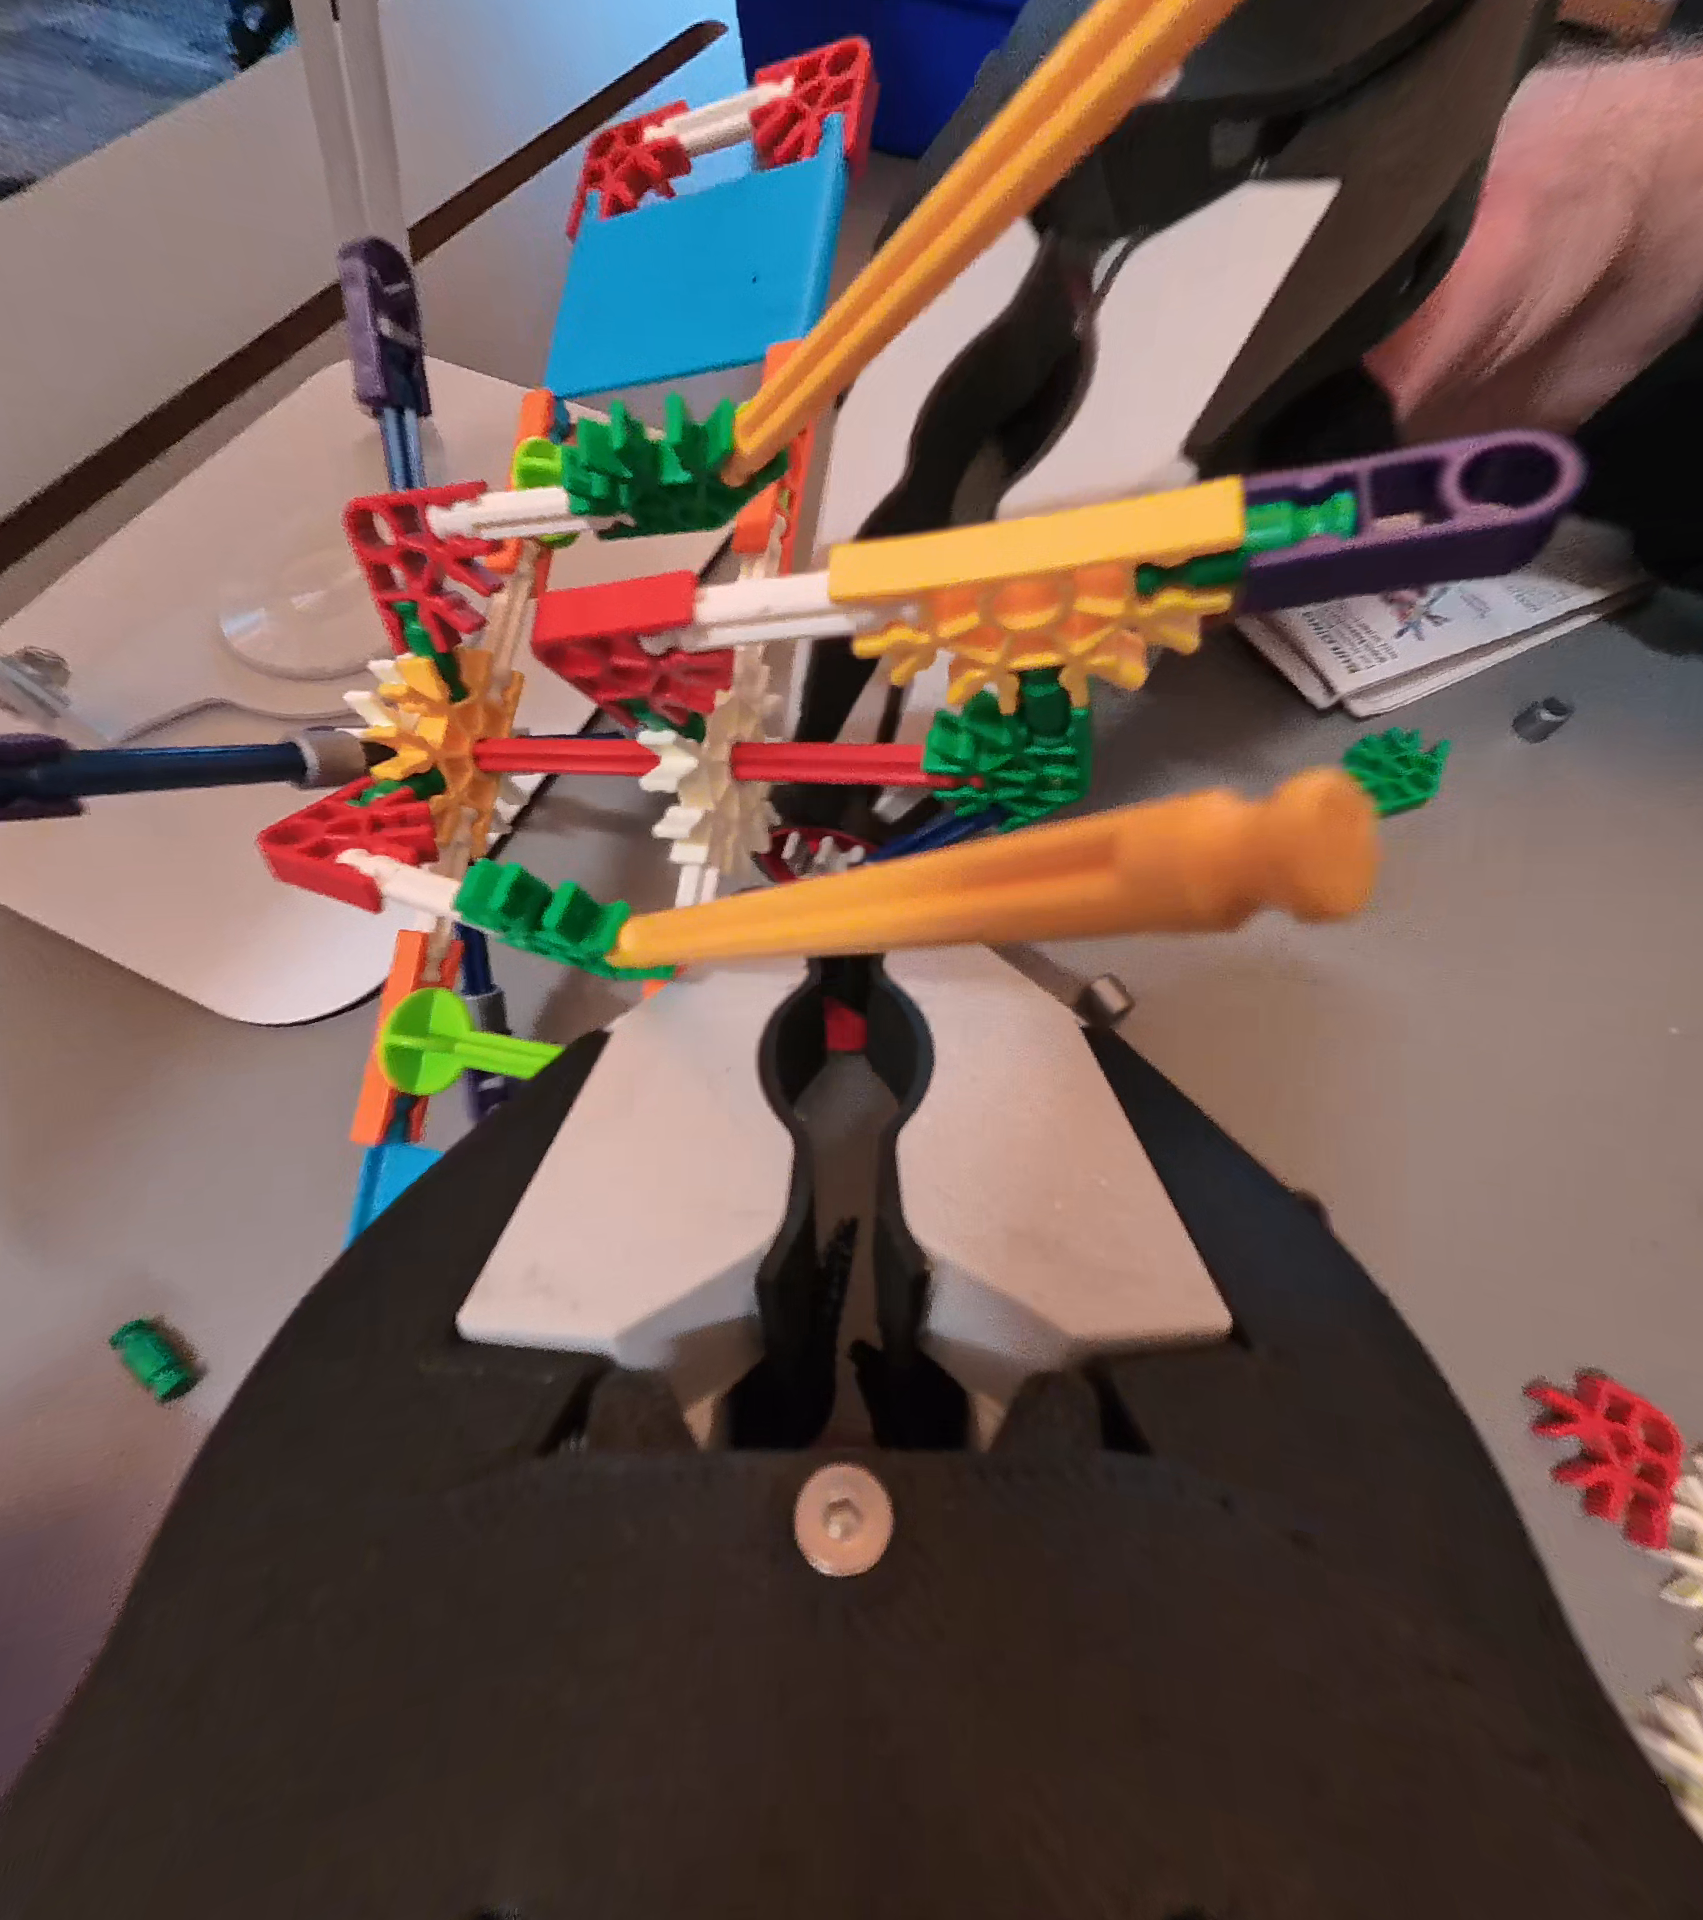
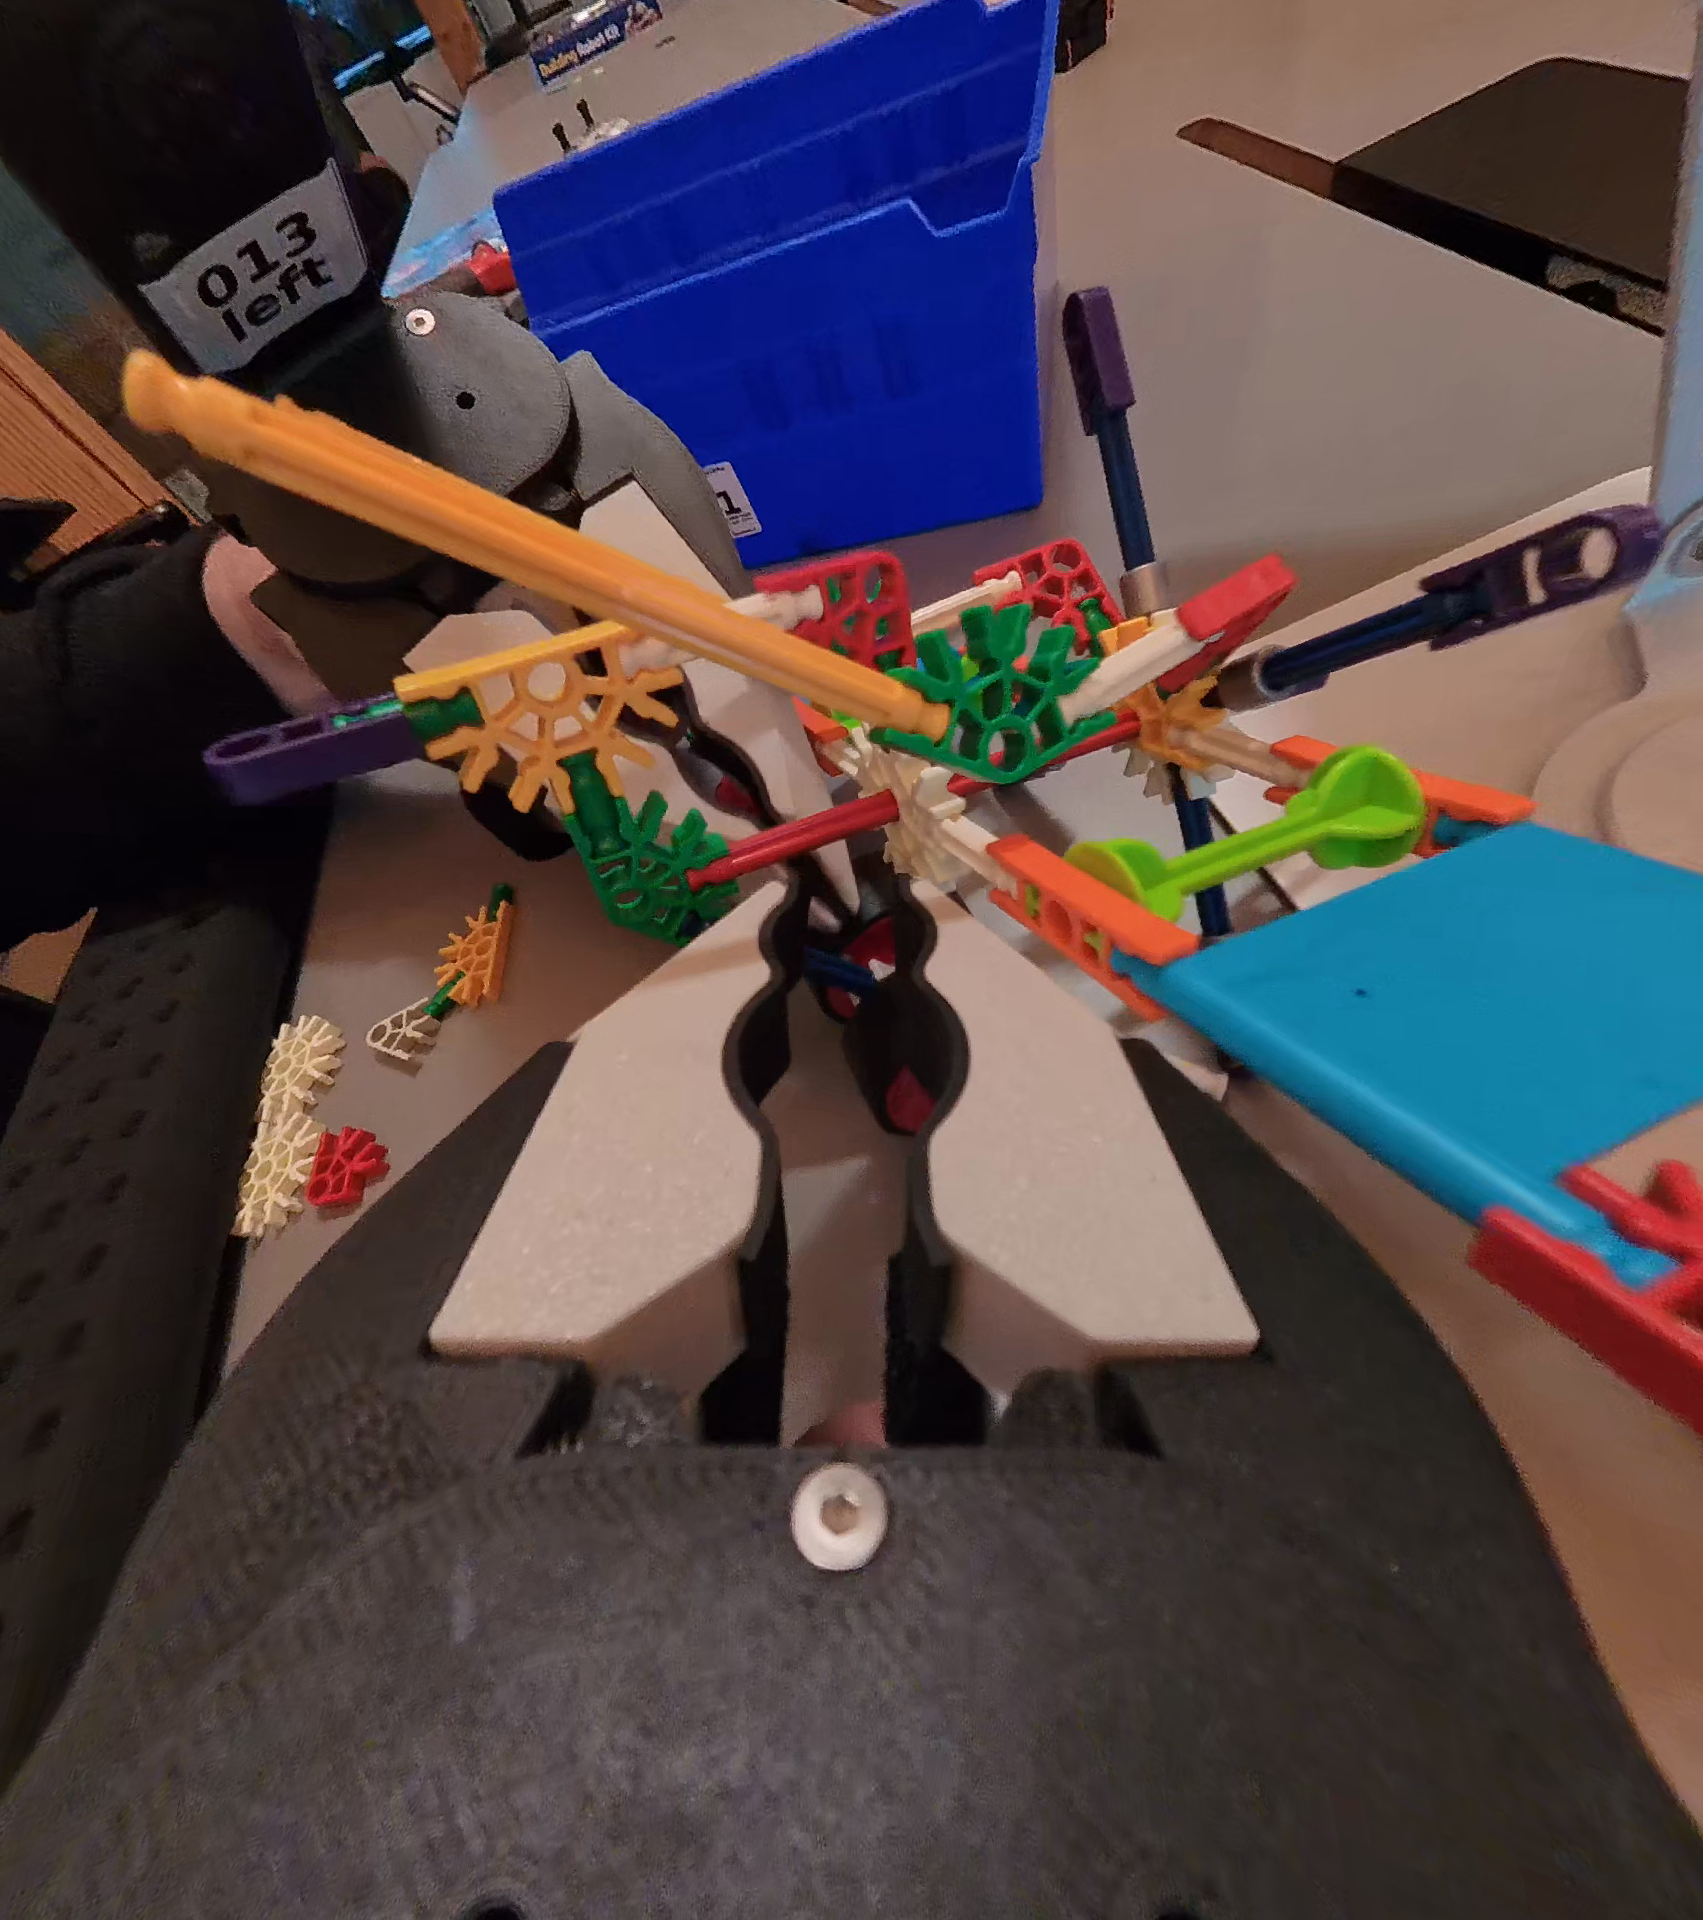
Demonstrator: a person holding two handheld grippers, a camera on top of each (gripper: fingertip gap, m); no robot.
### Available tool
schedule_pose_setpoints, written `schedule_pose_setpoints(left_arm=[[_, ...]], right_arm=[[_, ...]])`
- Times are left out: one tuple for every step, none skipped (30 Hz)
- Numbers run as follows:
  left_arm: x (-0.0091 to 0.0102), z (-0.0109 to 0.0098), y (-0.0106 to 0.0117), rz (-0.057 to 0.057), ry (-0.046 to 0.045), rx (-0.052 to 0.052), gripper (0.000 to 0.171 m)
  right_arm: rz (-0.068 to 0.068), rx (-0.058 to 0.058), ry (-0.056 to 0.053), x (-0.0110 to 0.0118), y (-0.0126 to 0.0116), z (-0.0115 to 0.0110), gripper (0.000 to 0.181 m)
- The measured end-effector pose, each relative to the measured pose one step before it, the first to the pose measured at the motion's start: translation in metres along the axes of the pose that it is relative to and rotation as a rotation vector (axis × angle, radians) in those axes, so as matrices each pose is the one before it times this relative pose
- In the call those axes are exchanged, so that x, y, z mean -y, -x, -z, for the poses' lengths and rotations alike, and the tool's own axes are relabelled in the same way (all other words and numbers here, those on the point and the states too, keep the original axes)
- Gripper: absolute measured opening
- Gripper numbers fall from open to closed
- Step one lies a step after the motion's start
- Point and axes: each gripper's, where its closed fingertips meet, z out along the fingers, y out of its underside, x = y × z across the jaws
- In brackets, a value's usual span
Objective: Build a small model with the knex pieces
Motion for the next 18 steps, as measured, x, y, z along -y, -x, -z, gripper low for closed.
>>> schedule_pose_setpoints(left_arm=[[-0.00058,0.00239,0.00348,-0.0201,0.00841,0.0246,0.000],[-0.00102,0.00255,0.00298,-0.0196,0.01102,0.0208,0.000],[-0.00037,0.00271,0.00165,-0.0164,0.00410,0.0126,0.000],[-0.00036,0.00285,0.00103,-0.0104,0.00382,0.0079,0.001],[0.00002,0.00371,-0.00029,-0.0033,-0.00037,-0.0003,0.003],[0.00089,0.00471,-0.00356,0.0067,-0.00890,-0.0205,0.005],[0.00070,0.00433,-0.00316,0.0134,-0.01043,-0.0169,0.008],[-0.00145,0.00285,-0.00285,0.0128,0.00023,-0.0126,0.011],[-0.00426,0.00122,-0.00263,0.0122,0.01711,-0.0124,0.015],[-0.00409,-0.00002,-0.00115,0.0004,0.01734,-0.0027,0.019],[-0.00202,-0.00061,0.00048,-0.0108,0.00606,0.0113,0.020],[-0.00267,-0.00161,-0.00041,-0.0090,0.01572,0.0024,0.021],[-0.00218,-0.00230,0.00057,-0.0062,0.01472,0.0065,0.024],[-0.00175,-0.00215,0.00071,0.0019,0.00974,0.0048,0.025],[-0.00205,-0.00189,-0.00027,0.0129,0.00753,-0.0072,0.029],[-0.00249,-0.00180,0.00012,0.0135,0.00774,-0.0081,0.032],[-0.00220,-0.00139,0.00162,0.0051,0.00548,0.0026,0.033],[-0.00264,-0.00091,0.00179,-0.0003,0.01110,0.0048,0.035]], right_arm=[[0.0001,0.0007,-0.0016,0.00105,0.00007,0.00343,0.014],[0.0081,-0.0095,-0.0010,0.00104,-0.00090,0.00354,0.014],[0.0100,-0.0107,0.0029,0.00045,-0.00099,0.00325,0.014],[0.0101,-0.0087,0.0135,-0.00127,-0.00079,0.00284,0.015],[0.0211,-0.0149,0.0254,-0.00354,-0.00159,0.00256,0.015],[0.0306,-0.0393,0.0368,-0.00575,-0.00533,0.00256,0.015],[0.0342,-0.0470,0.0463,-0.00773,-0.00671,0.00278,0.016],[0.0335,-0.0357,0.0434,-0.00809,-0.00559,0.00249,0.017],[0.0290,-0.0396,0.0362,-0.00769,-0.00693,0.00174,0.018],[0.0310,-0.0356,0.0256,-0.00648,-0.00647,0.00027,0.020],[0.0338,-0.0108,0.0193,-0.00542,-0.00227,-0.00169,0.022],[0.0267,-0.0044,0.0149,-0.00397,-0.00092,-0.00361,0.022],[0.0271,-0.0064,0.0125,-0.00275,-0.00066,-0.00482,0.023],[0.0345,-0.0022,0.0151,-0.00223,0.00069,-0.00490,0.023],[0.0347,-0.0059,0.0237,-0.00266,-0.00019,-0.00476,0.023],[0.0290,-0.0130,0.0317,-0.00338,-0.00197,-0.00447,0.023],[0.0253,-0.0048,0.0344,-0.00392,-0.00084,-0.00375,0.021],[0.0112,0.0037,0.0022,0.00105,0.00043,-0.00146,0.017]])
